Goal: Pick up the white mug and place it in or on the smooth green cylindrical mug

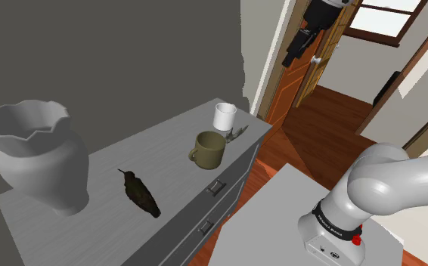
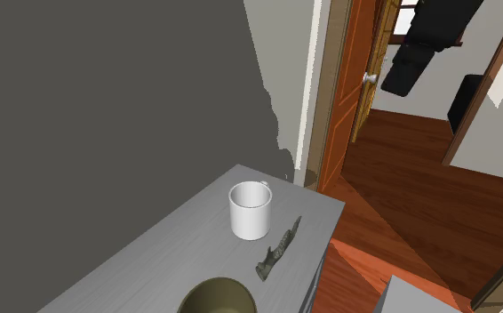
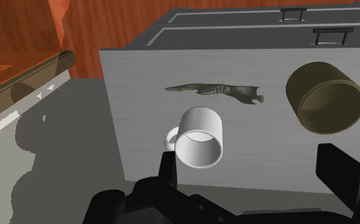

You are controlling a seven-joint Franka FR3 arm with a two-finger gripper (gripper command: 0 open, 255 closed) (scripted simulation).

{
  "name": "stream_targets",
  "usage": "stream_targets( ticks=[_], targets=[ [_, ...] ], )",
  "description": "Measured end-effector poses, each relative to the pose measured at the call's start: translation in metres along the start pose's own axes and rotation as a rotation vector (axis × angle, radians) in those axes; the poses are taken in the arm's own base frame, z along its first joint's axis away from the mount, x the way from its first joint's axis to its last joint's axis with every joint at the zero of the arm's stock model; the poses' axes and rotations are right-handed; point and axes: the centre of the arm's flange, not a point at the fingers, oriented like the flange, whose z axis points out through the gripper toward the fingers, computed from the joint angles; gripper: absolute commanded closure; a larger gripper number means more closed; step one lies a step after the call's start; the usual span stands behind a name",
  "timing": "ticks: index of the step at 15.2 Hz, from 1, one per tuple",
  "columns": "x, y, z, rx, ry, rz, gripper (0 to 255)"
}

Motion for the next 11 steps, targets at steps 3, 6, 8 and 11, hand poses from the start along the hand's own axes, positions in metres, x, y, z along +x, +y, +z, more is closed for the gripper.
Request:
stream_targets(
  ticks=[3,6,8,11],
  targets=[
    [0.009,-0.001,0.012,0.003,-0.007,0.010,0],
    [0.030,-0.001,0.049,0.010,-0.022,0.033,0],
    [0.044,-0.004,0.070,0.015,-0.033,0.049,0],
    [0.059,-0.004,0.104,0.022,-0.048,0.074,0]
  ],
)
